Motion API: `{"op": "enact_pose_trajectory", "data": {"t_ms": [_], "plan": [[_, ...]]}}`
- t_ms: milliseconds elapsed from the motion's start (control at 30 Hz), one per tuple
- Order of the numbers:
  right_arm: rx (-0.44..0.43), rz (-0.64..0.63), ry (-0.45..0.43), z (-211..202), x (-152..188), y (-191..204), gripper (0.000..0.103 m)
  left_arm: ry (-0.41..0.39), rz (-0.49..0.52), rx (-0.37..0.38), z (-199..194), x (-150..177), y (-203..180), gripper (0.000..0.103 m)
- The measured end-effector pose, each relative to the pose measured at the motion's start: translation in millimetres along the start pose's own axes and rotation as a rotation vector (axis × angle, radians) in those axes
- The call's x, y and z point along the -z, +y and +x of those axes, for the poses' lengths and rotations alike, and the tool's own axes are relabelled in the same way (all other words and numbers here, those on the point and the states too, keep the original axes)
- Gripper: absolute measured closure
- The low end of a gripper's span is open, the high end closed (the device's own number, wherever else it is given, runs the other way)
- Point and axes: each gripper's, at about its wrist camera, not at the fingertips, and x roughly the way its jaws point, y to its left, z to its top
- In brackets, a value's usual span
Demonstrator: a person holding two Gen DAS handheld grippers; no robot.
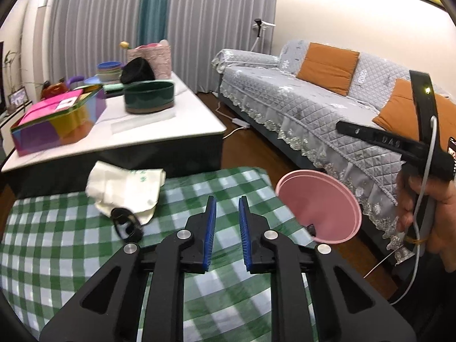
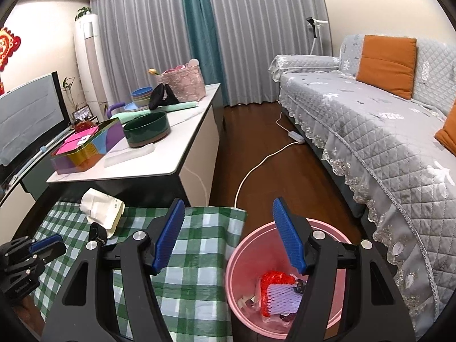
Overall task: Collect trash
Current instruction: 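Move both open tools back toward the white bag and black ring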
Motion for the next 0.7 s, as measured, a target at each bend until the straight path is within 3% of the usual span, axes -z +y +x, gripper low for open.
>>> {"op": "enact_pose_trajectory", "data": {"t_ms": [700], "plan": [[-0.05, -0.083, 0.045, 29.7, 7.5, 45.8, 0.038, -0.003, -0.125, -0.09, -10.9, 19.6, 68.8, 0.088]]}}
